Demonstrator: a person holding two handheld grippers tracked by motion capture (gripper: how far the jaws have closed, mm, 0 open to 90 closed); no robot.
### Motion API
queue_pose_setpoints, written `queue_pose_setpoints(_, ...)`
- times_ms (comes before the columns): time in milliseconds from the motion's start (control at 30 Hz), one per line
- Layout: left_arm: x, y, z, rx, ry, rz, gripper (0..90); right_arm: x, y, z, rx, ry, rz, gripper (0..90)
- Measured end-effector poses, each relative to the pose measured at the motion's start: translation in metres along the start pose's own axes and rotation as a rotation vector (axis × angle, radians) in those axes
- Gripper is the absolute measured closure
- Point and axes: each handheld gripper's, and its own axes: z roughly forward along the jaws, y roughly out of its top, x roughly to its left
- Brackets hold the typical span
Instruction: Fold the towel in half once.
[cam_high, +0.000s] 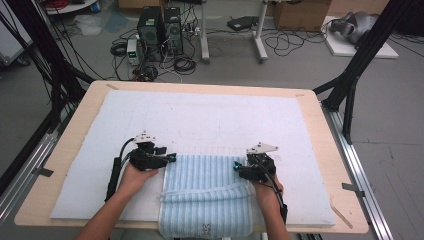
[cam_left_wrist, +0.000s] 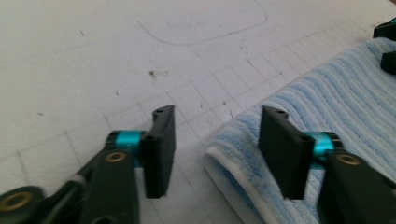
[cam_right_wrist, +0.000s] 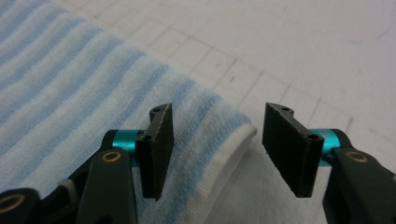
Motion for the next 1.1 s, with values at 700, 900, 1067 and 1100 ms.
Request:
queue_pose_setpoints(700, 0.018, 0.038, 0.01, -0.114, 0.053, -0.013, 86.7, -0.011, 0.033, 0.022, -0.084, -0.032, -0.014, 82.9)
queue_pose_setpoints(900, 0.033, 0.055, 0.023, -0.118, 0.071, -0.009, 86.7, -0.026, 0.044, 0.035, -0.11, -0.034, 0.001, 82.3)
queue_pose_setpoints(1067, 0.043, 0.059, 0.03, -0.173, 0.096, -0.014, 86.7, -0.034, 0.061, 0.045, -0.119, -0.055, -0.007, 82.2)
queue_pose_setpoints(1100, 0.045, 0.058, 0.032, -0.167, 0.107, -0.016, 86.7, -0.035, 0.064, 0.046, -0.13, -0.056, 0.004, 82.1)
